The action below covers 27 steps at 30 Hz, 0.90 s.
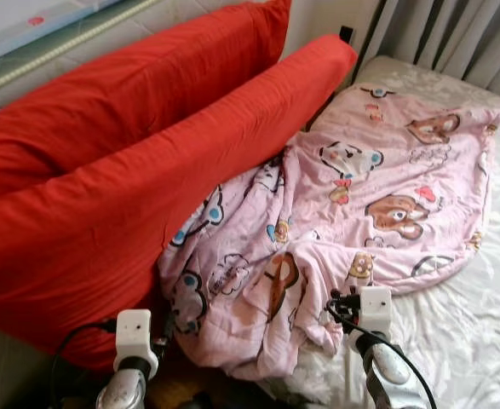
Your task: Clean up the room
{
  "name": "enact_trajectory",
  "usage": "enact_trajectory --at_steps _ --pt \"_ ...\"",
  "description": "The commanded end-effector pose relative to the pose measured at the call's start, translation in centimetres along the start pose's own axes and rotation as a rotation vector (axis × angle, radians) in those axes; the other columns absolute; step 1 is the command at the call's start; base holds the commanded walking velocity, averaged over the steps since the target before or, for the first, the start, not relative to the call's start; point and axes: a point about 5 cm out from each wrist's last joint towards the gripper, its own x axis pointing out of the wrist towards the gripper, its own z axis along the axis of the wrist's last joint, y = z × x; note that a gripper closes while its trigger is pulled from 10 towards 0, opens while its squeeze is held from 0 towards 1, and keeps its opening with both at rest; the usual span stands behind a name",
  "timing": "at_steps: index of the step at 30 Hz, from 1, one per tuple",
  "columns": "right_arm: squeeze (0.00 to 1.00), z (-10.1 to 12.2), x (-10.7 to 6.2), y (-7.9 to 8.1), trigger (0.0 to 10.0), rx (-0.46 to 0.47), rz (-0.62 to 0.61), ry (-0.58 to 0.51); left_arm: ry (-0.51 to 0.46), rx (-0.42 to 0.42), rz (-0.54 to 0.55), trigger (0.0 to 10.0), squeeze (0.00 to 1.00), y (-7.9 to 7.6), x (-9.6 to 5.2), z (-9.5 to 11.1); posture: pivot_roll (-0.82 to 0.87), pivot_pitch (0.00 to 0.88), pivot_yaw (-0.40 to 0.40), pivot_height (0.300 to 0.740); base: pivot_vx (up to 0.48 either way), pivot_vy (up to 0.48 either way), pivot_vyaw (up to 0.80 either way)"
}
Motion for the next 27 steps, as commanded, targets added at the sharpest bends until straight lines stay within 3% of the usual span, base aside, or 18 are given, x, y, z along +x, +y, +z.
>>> enact_trajectory --at_steps 1,12,15,27 --pt "0.00 -0.5 -0.9 -0.2 10.0 0.003 -0.013 -0.016 -0.012 -0.007 0.005 10.0 0.00 0.2 -0.8 -0.1 -0.02 0.200 -0.068 0.740 0.000 0.000 0.00" --pt "0.00 0.0 -2.5 -0.2 10.0 -0.004 -0.030 -0.088 -0.164 0.018 0.011 10.0 0.00 1.1 -1.4 3.8 -0.02 0.202 -0.072 0.740 0.000 0.000 0.00" --pt "0.00 1.1 -2.1 0.3 10.0 0.009 -0.020 -0.120 -0.197 0.009 0.001 10.0 0.00 0.6 -1.0 5.2 -0.02 0.221 -0.071 0.740 0.000 0.000 0.00" --pt "0.00 3.5 -1.4 1.1 10.0 0.006 -0.014 -0.183 -0.204 0.009 -0.008 10.0 0.00 0.0 -0.8 6.7 -0.02 0.268 -0.071 0.740 0.000 0.000 0.00"
